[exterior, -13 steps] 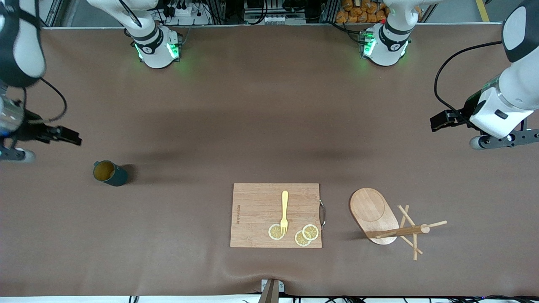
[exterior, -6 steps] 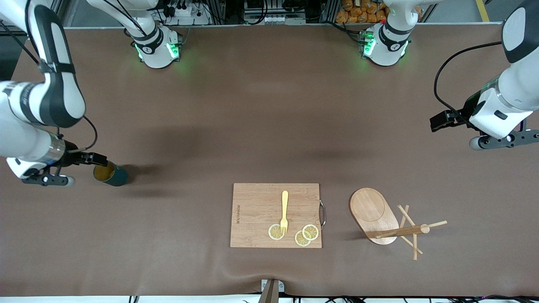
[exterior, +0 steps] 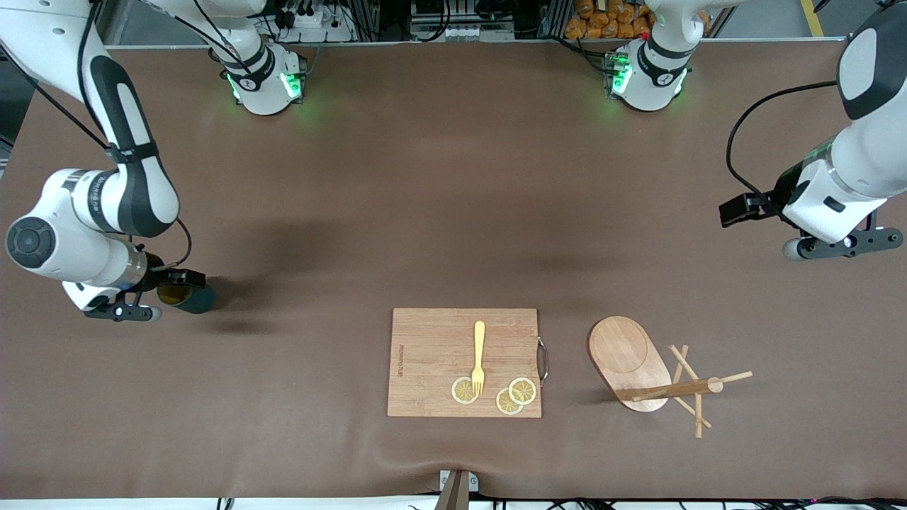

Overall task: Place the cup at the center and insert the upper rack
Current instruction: 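Lower the right gripper over the teal mug and grasp its rim, then lift the teal mug with the right gripper toward the table center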

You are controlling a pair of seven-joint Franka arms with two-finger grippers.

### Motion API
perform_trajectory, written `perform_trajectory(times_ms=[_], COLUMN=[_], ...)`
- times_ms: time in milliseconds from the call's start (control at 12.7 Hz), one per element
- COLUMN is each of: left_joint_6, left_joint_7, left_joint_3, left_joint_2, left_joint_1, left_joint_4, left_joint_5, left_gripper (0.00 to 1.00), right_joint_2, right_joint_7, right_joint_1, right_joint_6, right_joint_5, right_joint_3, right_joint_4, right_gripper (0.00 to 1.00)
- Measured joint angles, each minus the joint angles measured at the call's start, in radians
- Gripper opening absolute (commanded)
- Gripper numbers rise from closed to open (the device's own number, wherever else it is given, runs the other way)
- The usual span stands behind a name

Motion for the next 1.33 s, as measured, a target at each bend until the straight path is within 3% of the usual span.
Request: perform_trajectory(times_ms=[628, 785, 942, 1334], left_joint_6=[0.008, 0.011, 0.013, 0.015], left_joint_7=[0.0, 0.0, 0.0, -0.001], left_joint_3=[0.0, 0.0, 0.0, 0.001], left_joint_2=[0.008, 0.01, 0.011, 0.011], left_joint_1=[0.0, 0.0, 0.0, 0.001], left_joint_4=[0.0, 0.0, 0.0, -0.002], left_joint_5=[0.0, 0.0, 0.0, 0.0], left_gripper=[1.0, 1.0, 1.0, 1.0], right_joint_2=[0.036, 0.046, 0.054, 0.07], right_joint_7=[0.0, 0.0, 0.0, -0.003], right_joint_1=[0.005, 0.006, 0.007, 0.007], right_joint_6=[0.078, 0.082, 0.084, 0.087], right_joint_5=[0.0, 0.0, 0.0, 0.0], right_joint_3=[0.002, 0.002, 0.002, 0.002], right_joint_4=[-0.002, -0.002, -0.002, -0.002], right_gripper=[0.99, 0.9, 0.75, 0.16])
